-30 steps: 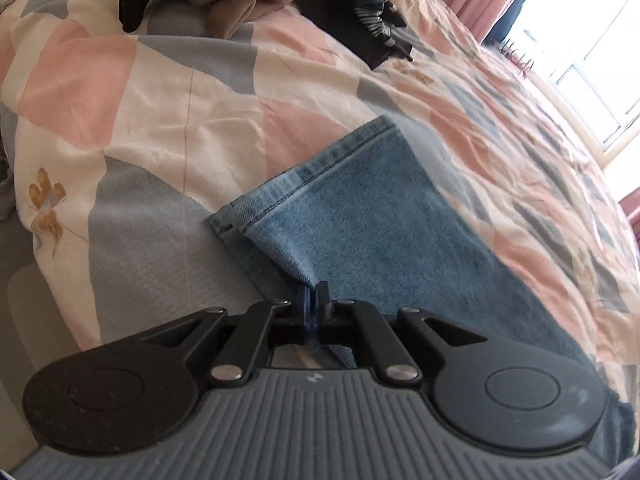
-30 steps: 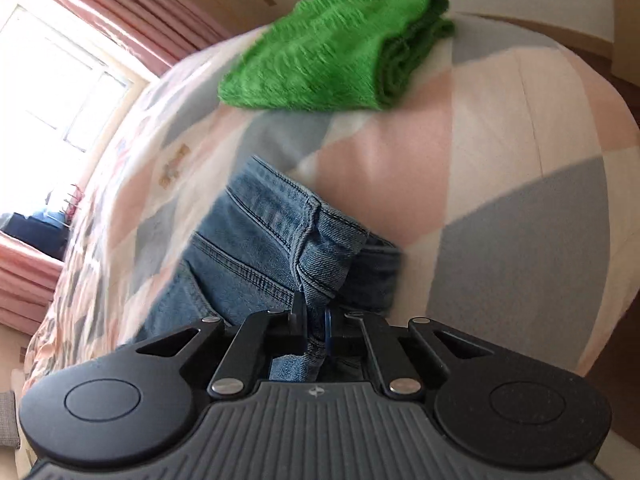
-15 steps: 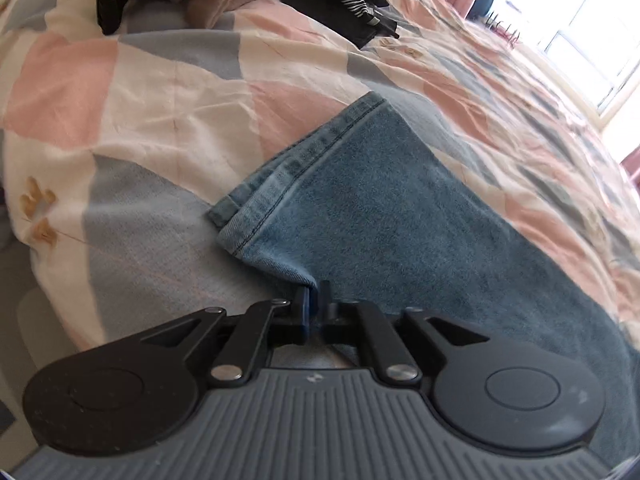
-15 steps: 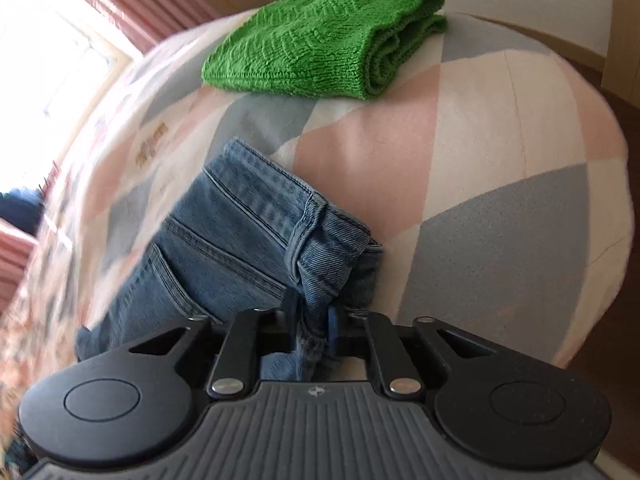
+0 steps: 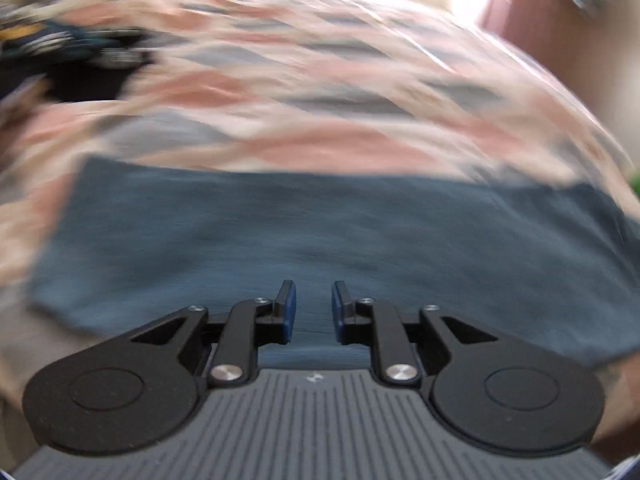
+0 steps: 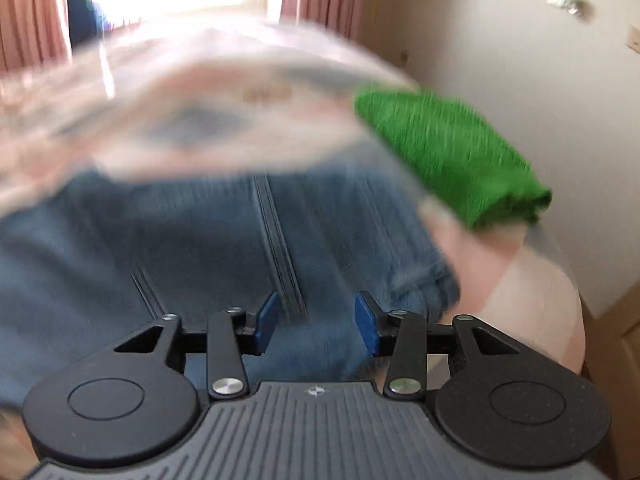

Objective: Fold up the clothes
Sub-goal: 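Open both grippers and smooth the stacked jeans legs flat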

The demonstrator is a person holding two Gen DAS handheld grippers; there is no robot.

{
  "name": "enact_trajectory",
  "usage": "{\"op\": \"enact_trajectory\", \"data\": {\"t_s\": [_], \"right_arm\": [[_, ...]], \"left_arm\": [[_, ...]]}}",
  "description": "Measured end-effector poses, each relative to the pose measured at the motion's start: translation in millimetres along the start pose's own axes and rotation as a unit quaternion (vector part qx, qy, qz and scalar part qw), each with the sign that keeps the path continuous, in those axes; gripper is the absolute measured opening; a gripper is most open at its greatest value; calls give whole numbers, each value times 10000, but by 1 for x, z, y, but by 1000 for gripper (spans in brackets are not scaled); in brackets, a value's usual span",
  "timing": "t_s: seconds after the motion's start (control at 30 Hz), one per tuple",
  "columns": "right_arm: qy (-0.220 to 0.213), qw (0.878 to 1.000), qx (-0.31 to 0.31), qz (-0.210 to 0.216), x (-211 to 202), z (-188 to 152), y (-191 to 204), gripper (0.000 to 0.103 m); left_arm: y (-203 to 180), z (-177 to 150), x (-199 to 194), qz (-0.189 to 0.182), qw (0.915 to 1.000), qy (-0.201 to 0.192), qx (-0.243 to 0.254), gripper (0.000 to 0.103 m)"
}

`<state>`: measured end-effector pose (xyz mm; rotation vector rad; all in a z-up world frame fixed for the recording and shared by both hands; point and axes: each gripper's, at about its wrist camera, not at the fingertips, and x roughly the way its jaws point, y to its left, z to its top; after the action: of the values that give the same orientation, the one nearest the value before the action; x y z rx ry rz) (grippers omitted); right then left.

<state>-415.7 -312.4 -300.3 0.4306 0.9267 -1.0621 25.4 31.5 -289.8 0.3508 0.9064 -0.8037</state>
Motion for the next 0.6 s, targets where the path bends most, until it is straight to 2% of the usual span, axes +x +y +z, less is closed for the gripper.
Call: {"op": "enact_trajectory", "data": {"t_s": [0.07, 0.13, 0.17, 0.3, 0.4, 0.47, 0.53, 0.6], "right_arm": [[183, 9998, -31, 100, 9, -8, -6, 35], [255, 9996, -102, 114, 3, -2, -7, 35], [217, 9996, -122, 104, -4, 4, -6, 34], [-625, 9968, -265, 430, -30, 38, 7, 36], [-970, 9917, -397, 746, -21, 66, 29, 36], [-1065, 9894, -576, 798, -3, 76, 43, 36], [-1002, 9888, -813, 745, 20, 80, 53, 36], [-665, 9909, -1079, 444, 47, 76, 58, 36]], "left_arm": [[-22, -7, 23, 163, 9981, 309, 501, 18], [-34, -6, 27, 327, 9960, 352, 750, 14], [-40, 0, 24, 295, 9959, 281, 812, 14], [-69, 26, 13, 97, 9943, -2, 1065, 14], [-123, 62, 23, -640, 9894, -120, 1297, 14], [-170, 82, 32, -1246, 9801, -244, 1526, 14], [-220, 95, 46, -1704, 9673, -323, 1852, 15], [-267, 103, 67, -1959, 9566, -321, 2133, 15]]}}
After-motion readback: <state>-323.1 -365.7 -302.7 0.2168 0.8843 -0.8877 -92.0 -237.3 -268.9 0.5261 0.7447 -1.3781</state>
